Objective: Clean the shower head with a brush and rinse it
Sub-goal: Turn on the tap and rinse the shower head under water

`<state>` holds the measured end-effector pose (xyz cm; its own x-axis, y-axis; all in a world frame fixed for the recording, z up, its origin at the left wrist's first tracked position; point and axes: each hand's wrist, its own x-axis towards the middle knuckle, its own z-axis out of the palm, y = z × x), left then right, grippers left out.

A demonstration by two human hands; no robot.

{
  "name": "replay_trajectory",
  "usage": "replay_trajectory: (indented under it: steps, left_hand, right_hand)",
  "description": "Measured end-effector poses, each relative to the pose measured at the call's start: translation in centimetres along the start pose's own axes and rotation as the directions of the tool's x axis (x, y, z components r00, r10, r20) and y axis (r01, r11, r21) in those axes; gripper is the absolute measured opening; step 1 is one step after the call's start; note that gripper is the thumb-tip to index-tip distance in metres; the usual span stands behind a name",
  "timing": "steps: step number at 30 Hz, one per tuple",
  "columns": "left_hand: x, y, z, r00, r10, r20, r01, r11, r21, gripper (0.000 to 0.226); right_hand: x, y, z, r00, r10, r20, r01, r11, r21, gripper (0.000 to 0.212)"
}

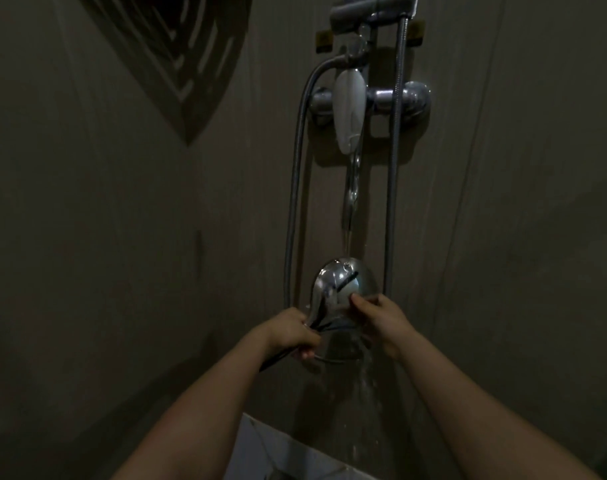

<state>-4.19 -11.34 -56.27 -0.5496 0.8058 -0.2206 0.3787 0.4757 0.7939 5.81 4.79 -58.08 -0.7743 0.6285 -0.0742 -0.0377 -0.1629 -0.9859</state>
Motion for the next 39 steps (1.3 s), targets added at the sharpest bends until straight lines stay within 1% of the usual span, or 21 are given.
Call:
replay_trajectory:
  steps: [2,3,5,7,9,11,12,14,15,17,18,22,24,26,28,30,32,35,37,38,39]
  left_hand:
    - [0.1,0.1,0.0,0.999,0.017,-0.036,-0.018,1.000,-0.008,0.022]
    - [0.3,0.1,0.1,0.993,0.038,-0.114,-0.039,0.999,-0.002,0.021]
    - [1.0,-0.2,0.5,0.935,0.095,-0.342,-0.081,0.995,0.054,0.015]
    - [1.2,-0.5,0.9,0.859,0.139,-0.493,-0.044,0.979,0.199,0.011]
    - [1.3,-0.7,1.4,0.836,0.153,-0.527,-0.037,0.974,0.225,0.019]
    - [1.2,-0.5,1.7,0.839,0.137,-0.527,-0.058,0.985,0.163,0.015]
    - [1.3,-0.3,1.8,0.839,0.120,-0.531,-0.048,0.988,0.147,0.014]
    - [1.7,0.1,2.1,0.798,0.048,-0.601,0.030,0.992,0.119,0.020]
    - [2.0,0.4,2.1,0.774,-0.022,-0.633,0.067,0.997,0.047,0.025]
    - [2.5,0.9,2.1,0.783,-0.171,-0.598,0.097,0.983,-0.155,0.032]
    - [2.7,1.1,2.0,0.803,-0.206,-0.560,0.099,0.971,-0.216,0.035]
    - [2.6,1.2,2.3,0.868,-0.165,-0.468,0.037,0.962,-0.271,0.026]
    - [2.5,0.8,2.6,0.895,-0.127,-0.428,-0.021,0.946,-0.325,0.020]
    - [2.3,0.5,2.5,0.915,-0.083,-0.395,-0.061,0.939,-0.339,0.024]
    - [2.0,0.3,2.2,0.927,-0.016,-0.374,-0.081,0.966,-0.244,0.016]
    - [1.8,-0.1,2.0,0.924,0.063,-0.376,-0.098,0.992,-0.074,0.006]
    - [2.0,-0.8,1.6,0.913,0.104,-0.394,-0.059,0.990,0.126,0.020]
    - [2.0,-1.7,0.6,0.929,0.055,-0.367,0.096,0.920,0.381,0.047]
    - [1.9,-2.2,0.2,0.937,0.030,-0.349,0.129,0.896,0.424,0.051]
    - [1.9,-2.4,0.2,0.934,0.034,-0.357,0.123,0.904,0.409,0.048]
    - [1.7,-2.7,0.2,0.925,0.041,-0.378,0.113,0.919,0.377,0.045]
  right_hand:
    - [0.0,0.1,0.3,0.999,0.033,-0.041,-0.029,0.995,0.093,0.012]
    - [0.0,0.0,0.4,0.996,0.037,-0.083,-0.025,0.990,0.141,0.009]
    - [0.1,-0.4,0.9,0.983,0.072,-0.171,-0.030,0.971,0.237,0.017]
    - [0.0,-0.6,1.5,0.972,0.108,-0.208,-0.036,0.946,0.324,0.022]
    - [-0.1,-0.7,1.8,0.979,0.085,-0.185,-0.013,0.934,0.357,0.020]
    - [0.0,-1.0,1.9,0.992,0.032,-0.120,0.013,0.932,0.362,0.012]
    - [-0.1,-1.2,2.0,0.996,0.001,-0.090,0.029,0.943,0.330,0.016]
    - [0.0,-1.3,2.1,0.997,-0.073,-0.016,0.074,0.975,0.210,0.038]
    - [-0.2,-1.4,2.3,0.994,-0.100,0.040,0.093,0.985,0.147,0.052]
    - [-0.6,-1.4,2.7,0.985,-0.095,0.145,0.091,0.995,0.030,0.074]
    - [-0.6,-1.4,2.9,0.985,-0.085,0.149,0.084,0.996,0.014,0.077]
    - [-0.4,-1.8,2.6,0.998,-0.051,-0.046,0.054,0.997,0.056,0.077]
    - [-0.5,-2.0,2.3,0.997,-0.018,-0.081,0.023,0.998,0.066,0.067]
    - [-0.9,-2.4,1.9,0.993,0.035,-0.112,-0.028,0.998,0.062,0.039]
    - [-0.8,-2.5,1.5,0.988,0.058,-0.141,-0.052,0.998,0.042,0.017]
    - [-0.7,-2.6,1.3,0.981,0.067,-0.184,-0.058,0.997,0.058,0.016]
    - [-0.7,-2.5,1.2,0.963,0.081,-0.256,-0.059,0.994,0.090,0.024]
    - [-0.7,-2.5,0.9,0.953,0.123,-0.278,-0.089,0.987,0.131,0.026]
    - [-0.8,-2.9,0.8,0.955,0.141,-0.259,-0.124,0.989,0.081,0.026]
    - [-0.9,-3.2,1.0,0.954,0.118,-0.275,-0.123,0.992,0.000,0.026]
    - [-0.9,-3.6,1.0,0.946,0.046,-0.320,-0.093,0.987,-0.133,0.026]
